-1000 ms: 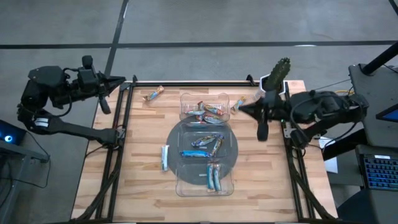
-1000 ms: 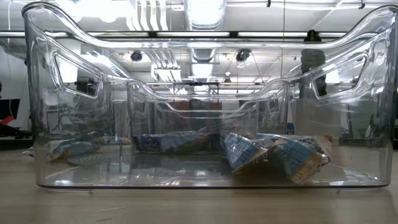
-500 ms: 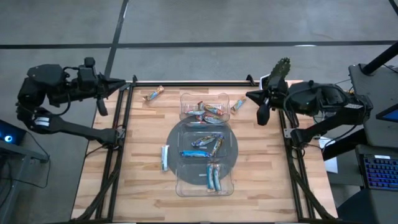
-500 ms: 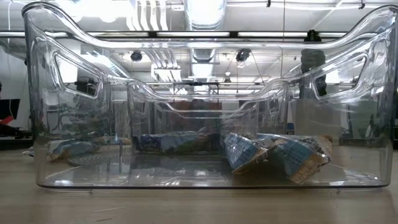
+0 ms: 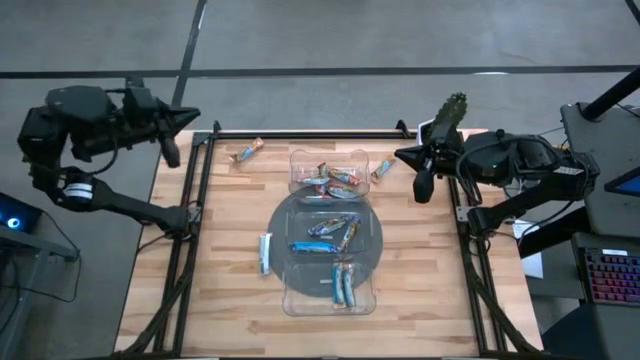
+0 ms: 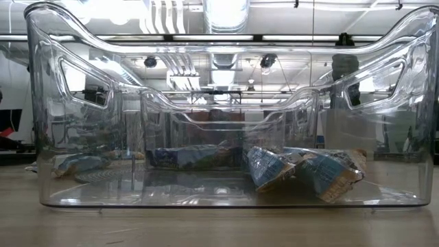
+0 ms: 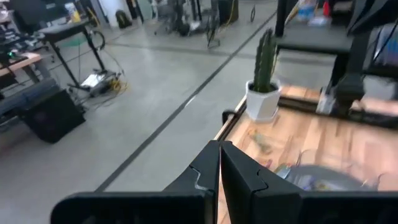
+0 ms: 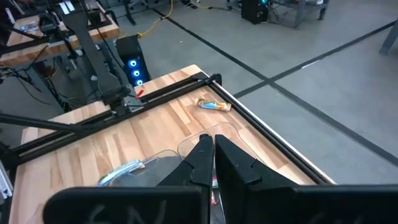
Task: Pick and place Granola Bars by type
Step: Put the yellow granola bar into the bottom transparent bin
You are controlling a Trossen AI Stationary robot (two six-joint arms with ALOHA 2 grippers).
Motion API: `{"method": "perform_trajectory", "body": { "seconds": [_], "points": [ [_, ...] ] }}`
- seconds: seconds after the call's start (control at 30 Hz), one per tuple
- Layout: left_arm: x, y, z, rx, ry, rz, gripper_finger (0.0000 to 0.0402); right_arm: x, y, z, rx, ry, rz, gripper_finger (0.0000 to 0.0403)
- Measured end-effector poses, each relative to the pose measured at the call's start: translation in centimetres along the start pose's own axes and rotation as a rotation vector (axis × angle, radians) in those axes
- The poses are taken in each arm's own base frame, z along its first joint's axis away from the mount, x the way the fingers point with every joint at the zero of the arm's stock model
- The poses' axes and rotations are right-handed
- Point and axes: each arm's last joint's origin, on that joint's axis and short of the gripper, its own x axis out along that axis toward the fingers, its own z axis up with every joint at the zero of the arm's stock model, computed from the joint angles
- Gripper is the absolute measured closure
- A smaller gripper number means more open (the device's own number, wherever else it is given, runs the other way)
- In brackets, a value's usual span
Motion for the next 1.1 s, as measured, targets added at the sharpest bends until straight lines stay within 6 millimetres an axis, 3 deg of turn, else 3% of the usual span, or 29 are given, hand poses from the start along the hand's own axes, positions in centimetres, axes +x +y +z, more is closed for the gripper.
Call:
{"method": "perform_trajectory", "body": {
  "seconds": [0.47,0.73,1.1],
  "points": [
    [4.5,0.2,-0.2,-0.050,0.187,0.156,0.0387,0.0,0.1,0.0,0.002,0.001,0.013,0.0394],
    [6.5,1.5,-1.3,-0.032,0.364,0.204,0.0317,0.0,0.1,0.0,0.002,0.011,0.035,0.0394],
    [12.2,3.4,-2.3,-0.007,0.553,0.205,0.0197,0.0,0.1,0.0,0.002,0.011,0.035,0.0394]
  ]
}}
